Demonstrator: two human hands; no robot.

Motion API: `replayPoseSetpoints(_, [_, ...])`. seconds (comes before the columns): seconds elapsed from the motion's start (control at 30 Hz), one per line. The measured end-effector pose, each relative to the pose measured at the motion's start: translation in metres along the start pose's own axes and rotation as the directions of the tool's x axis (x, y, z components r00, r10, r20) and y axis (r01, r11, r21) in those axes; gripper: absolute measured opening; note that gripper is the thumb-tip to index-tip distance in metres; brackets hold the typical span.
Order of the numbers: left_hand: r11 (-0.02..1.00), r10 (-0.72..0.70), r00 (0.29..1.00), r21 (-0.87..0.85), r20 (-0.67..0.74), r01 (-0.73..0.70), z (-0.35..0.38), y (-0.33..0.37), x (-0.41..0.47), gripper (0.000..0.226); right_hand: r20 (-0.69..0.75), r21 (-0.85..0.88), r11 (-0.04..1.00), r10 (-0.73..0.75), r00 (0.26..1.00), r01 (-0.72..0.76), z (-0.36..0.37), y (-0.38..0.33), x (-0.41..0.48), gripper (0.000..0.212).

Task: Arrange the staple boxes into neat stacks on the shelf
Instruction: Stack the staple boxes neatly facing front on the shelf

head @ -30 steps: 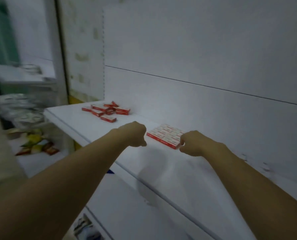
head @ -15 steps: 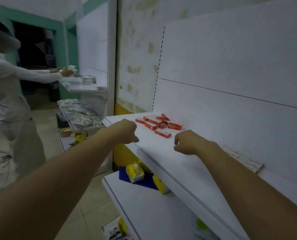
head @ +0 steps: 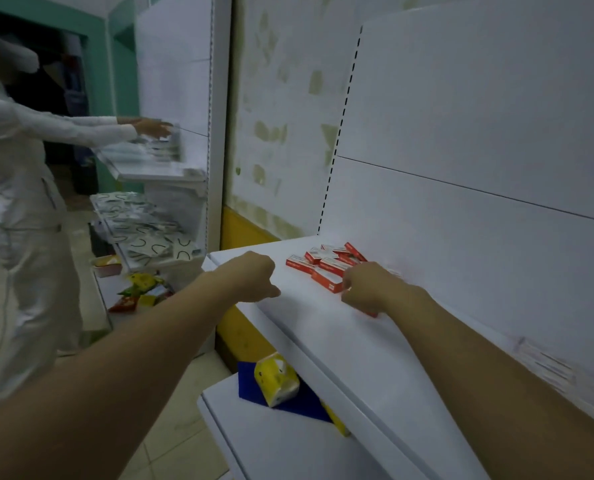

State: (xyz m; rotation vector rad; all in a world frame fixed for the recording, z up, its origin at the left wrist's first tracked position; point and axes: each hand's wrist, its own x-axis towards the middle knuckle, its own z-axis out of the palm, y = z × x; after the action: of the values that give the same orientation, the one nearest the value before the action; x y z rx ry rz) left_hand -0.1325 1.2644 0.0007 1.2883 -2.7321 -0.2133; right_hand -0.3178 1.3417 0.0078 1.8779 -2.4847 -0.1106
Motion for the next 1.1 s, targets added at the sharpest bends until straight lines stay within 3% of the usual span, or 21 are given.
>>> replayPoseSetpoints(0.2, [0.999, 0.044, 0.999, 0.025, 0.021, -0.044, 0.000, -0.010, 0.083, 0.042, -0.004, -0.019, 0.995, 0.102, 0.995, -0.102, -0.002, 0.037, 0.070, 0.029])
replayPoseSetpoints(0.4, [0.989, 0.142, 0.990, 0.031, 0.026, -0.143, -0.006, 0.006, 0.159, 0.044, 0.104, -0.062, 0.955, 0.297, 0.949, -0.291, 0.012, 0.090, 0.099, 0.055])
replayPoseSetpoints(0.53, [0.974, 0.224, 0.974, 0.011, 0.035, -0.225, -0.003, 0.026, 0.195, 0.041, 0.153, -0.050, 0.943, 0.332, 0.931, -0.328, 0.023, 0.111, 0.102, 0.042])
replayPoseSetpoints(0.67, [0.947, 0.320, 0.946, 0.005, 0.045, -0.320, 0.003, 0.046, 0.216, 0.041, 0.080, 0.061, 0.931, 0.356, 0.931, -0.361, 0.028, 0.118, 0.094, 0.033])
replayPoseSetpoints(0.87, [0.882, 0.469, 0.880, 0.003, 0.075, -0.471, 0.002, 0.078, 0.224, 0.041, 0.027, 0.111, 0.869, 0.482, 0.876, -0.482, 0.021, 0.124, 0.058, 0.036])
replayPoseSetpoints(1.1, [0.752, 0.657, 0.748, -0.023, 0.092, -0.658, 0.006, 0.132, 0.202, 0.044, -0.002, 0.115, 0.737, 0.671, 0.742, -0.666, 0.008, 0.121, -0.025, 0.044])
